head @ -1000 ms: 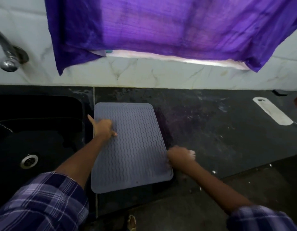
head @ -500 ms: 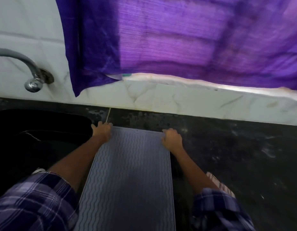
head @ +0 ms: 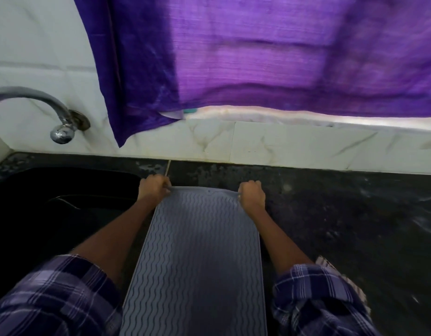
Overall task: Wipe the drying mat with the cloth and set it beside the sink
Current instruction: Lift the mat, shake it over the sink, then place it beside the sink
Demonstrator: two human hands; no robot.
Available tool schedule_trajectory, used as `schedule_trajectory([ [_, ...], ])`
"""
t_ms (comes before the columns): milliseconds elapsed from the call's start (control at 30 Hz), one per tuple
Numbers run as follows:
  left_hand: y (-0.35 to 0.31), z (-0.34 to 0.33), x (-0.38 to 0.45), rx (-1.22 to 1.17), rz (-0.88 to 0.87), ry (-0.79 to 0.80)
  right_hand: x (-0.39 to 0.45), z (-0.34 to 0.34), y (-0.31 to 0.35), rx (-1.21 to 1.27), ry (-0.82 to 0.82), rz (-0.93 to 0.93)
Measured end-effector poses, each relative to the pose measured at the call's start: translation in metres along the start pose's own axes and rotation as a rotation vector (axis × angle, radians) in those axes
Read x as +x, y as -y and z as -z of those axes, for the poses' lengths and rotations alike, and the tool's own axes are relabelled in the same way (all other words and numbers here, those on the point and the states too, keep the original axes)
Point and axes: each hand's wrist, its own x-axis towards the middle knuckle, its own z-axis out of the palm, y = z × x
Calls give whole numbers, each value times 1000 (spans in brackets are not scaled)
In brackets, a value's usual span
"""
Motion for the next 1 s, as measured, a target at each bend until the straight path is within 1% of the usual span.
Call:
schedule_trajectory([
  [133,22,36,-26,-332,-20,-43,-25,47,29,79,-88,92],
  [200,36,65,-42,-427,-37,-70,-41,81,56,139,-114,145],
  [267,59,101,-57,-479,-88,-52,-57,123,89,166,-118,197],
  [333,90,147,-73,-512,-130,54,-77,169,128,145,-115,280],
  [433,137,226,-98,-650,-91,341,-113,235,191,88,-63,444],
  [500,163,278,-116,-672,-47,420,-134,270,228,63,-81,531],
  [533,178,305,-126,-679,-27,409,-144,287,247,62,-113,565],
  [600,203,355,-145,-727,-2,362,-160,320,281,83,-186,605],
  [667,228,402,-165,-691,-9,280,-171,346,313,116,-270,623],
  [700,238,422,-173,-643,-9,222,-173,353,327,145,-315,625],
  [767,253,446,-185,-459,12,17,-173,353,356,202,-386,625],
  [833,261,452,-192,-263,-13,-262,-171,335,381,209,-442,611],
  [900,267,446,-192,-170,-22,-505,-166,313,401,307,-514,571],
  [933,273,441,-192,-136,-3,-570,-165,303,408,355,-543,557],
  [1000,286,431,-192,-63,70,-597,-163,284,420,354,-534,538],
])
